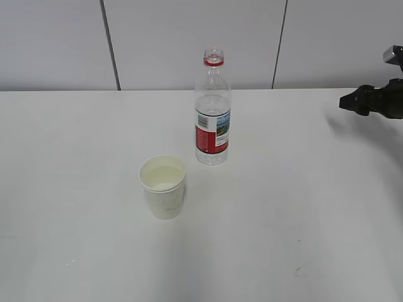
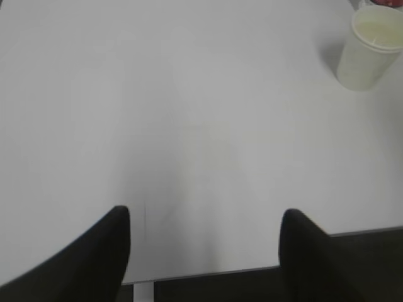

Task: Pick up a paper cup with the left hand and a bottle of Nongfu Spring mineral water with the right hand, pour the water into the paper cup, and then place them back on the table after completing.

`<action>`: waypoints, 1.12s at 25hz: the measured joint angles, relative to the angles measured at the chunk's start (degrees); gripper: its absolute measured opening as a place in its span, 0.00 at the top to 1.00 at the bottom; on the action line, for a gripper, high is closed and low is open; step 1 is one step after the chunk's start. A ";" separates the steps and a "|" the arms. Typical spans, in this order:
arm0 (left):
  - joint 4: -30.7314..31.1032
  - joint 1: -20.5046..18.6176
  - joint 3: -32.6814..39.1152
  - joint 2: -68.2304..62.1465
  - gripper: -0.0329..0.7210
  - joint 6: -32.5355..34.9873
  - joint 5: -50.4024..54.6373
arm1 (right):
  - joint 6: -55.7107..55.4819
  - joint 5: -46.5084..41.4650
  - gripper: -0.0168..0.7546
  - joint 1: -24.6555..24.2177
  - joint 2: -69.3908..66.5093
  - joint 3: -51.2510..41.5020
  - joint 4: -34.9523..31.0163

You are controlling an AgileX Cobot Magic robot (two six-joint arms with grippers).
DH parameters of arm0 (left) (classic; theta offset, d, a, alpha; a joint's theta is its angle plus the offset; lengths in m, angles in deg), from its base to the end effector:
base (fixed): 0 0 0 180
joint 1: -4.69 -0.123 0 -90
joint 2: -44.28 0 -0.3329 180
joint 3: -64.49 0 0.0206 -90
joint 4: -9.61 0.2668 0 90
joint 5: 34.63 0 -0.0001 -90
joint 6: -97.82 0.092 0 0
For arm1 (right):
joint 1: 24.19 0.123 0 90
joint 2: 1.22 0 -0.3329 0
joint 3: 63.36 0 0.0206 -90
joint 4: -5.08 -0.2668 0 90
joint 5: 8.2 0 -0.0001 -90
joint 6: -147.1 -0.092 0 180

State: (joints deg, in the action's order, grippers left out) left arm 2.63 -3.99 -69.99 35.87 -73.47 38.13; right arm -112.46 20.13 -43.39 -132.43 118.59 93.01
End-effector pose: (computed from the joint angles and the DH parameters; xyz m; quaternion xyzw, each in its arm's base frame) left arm -0.0503 -0.0185 0.2909 0.0102 0.8921 0.0083 0.4517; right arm 0.4890 -0.1242 0.1705 -0.0220 0.8783 0.1137 0.4639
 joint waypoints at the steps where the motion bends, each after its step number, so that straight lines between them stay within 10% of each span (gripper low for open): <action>1: 0.86 0.00 -0.01 1.13 0.35 -1.47 0.17 | 0.00 0.00 0.21 0.00 0.00 0.00 0.00; 28: 8.88 5.04 -0.08 1.92 0.38 -14.55 -2.83 | 0.00 -0.11 0.21 0.00 0.00 0.11 2.23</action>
State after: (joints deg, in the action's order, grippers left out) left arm 11.50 1.04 -70.07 37.79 -88.02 35.30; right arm -112.46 20.02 -43.39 -132.43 118.70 95.24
